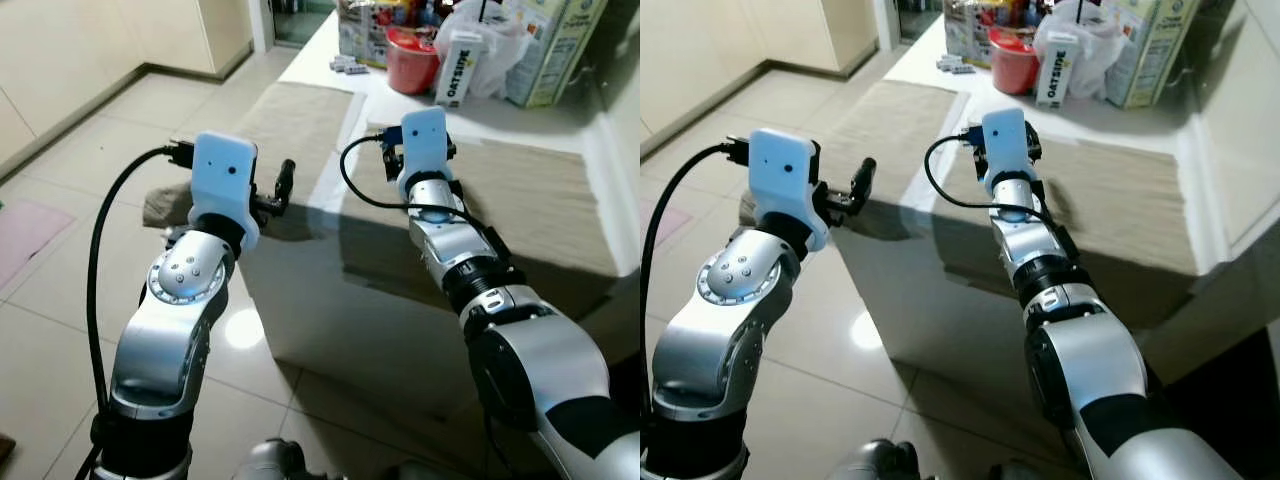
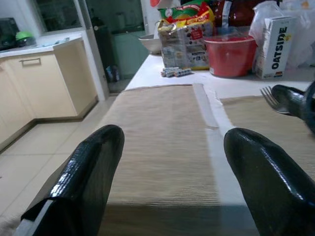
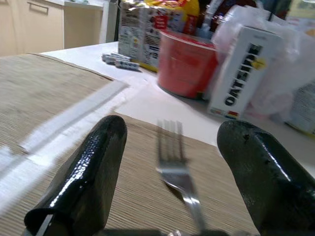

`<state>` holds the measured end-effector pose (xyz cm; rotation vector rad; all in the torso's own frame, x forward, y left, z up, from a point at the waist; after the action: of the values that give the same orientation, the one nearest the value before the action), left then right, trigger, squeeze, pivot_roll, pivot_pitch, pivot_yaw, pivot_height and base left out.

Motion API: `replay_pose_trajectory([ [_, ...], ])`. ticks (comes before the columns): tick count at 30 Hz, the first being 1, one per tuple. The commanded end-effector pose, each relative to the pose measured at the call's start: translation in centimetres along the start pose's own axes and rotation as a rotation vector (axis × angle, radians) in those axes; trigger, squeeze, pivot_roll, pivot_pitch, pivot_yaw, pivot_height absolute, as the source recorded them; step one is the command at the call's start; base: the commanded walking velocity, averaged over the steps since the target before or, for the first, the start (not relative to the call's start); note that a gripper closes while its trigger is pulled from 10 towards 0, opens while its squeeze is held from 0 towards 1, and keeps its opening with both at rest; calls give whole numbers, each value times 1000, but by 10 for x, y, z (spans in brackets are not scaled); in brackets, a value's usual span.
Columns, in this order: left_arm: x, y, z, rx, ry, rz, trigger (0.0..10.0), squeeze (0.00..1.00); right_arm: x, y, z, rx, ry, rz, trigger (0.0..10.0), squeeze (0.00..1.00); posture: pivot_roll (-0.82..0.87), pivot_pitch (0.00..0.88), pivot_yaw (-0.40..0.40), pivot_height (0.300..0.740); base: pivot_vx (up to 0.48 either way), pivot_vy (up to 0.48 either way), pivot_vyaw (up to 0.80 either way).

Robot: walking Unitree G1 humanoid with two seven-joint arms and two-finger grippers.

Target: Setting the table

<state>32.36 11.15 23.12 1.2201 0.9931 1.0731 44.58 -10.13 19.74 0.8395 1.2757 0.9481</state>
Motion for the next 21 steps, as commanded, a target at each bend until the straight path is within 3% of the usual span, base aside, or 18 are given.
replay_pose_trajectory([
  [1, -3, 1, 1, -8, -4, -2, 10000, 0, -3, 3, 1, -7, -5, -9, 10000, 0, 72, 70, 69, 736, 0, 0, 0],
  [11, -3, 2, 2, -10, 0, -3, 10000, 0, 3, 1, 1, 9, 27, -16, 10000, 0, 71, 72, 69, 736, 0, 0, 0],
  [21, -4, 5, 2, -20, -5, -2, 10000, 0, 13, -10, 0, 109, 80, 95, 10000, 0, 72, 75, 67, 736, 0, 0, 0],
])
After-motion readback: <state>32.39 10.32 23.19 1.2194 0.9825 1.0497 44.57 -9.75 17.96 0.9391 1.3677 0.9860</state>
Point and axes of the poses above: a point about 5 cm out from each wrist's last joint towards the gripper, its own z axis pointing out of the wrist towards the gripper, its own y axis along the axis of the wrist's last joint, x = y × z, the point moved 4 cm from there along z, pointing out of the wrist towards the gripper, and after that the axes turned 9 degrees about -z, right-handed, at the moved point
